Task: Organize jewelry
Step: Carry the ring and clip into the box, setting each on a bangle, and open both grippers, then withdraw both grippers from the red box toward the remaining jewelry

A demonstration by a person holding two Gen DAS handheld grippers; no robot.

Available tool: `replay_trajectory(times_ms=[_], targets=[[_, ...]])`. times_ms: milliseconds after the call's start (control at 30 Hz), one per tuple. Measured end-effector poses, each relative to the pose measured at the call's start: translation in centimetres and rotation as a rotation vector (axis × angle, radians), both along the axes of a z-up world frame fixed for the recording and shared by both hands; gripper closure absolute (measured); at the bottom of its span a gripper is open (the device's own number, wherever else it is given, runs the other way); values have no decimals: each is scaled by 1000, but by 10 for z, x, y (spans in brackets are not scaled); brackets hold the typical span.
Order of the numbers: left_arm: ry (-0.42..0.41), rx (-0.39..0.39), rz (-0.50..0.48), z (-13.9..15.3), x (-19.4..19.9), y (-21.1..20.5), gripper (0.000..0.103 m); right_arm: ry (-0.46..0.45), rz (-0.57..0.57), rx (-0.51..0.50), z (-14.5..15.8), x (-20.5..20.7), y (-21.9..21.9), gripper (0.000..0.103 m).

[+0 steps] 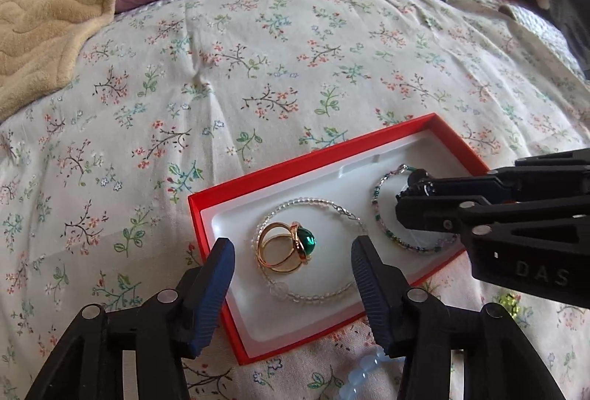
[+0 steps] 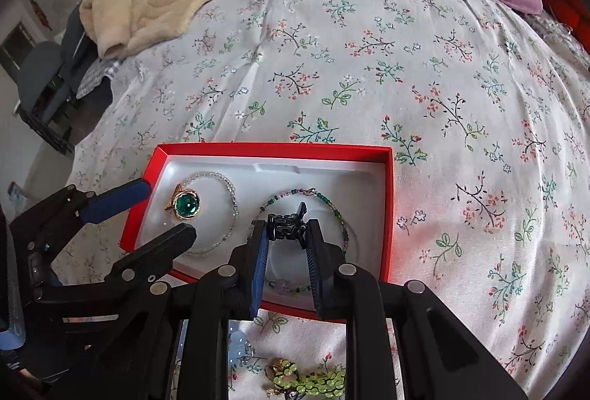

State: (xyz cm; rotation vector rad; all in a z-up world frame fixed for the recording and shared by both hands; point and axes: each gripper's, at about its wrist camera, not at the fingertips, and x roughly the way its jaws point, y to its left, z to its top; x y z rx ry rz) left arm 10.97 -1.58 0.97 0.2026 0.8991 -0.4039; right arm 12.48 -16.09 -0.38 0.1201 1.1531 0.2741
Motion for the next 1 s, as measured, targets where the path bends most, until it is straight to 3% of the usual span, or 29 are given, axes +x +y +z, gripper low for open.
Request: replay_trajectory(times_ms=[200,367,500,700,1000], targets=[[-5,9,-16,5,-7,3,35,9,2,3,0,0,0,80],[-9,11,-15,8,-11,4,33,14,5,7,5,-3,-2,76],[-11,13,-19,12,-18,5,29,-4,12,18,14,-12,-5,54],[-21,28,-35,18,-32,3,22,-37,0,22,32,-27,-15,50],[-8,18,-23,22,-50,5,10,-72,-1,-9,49,-60,-37,29]])
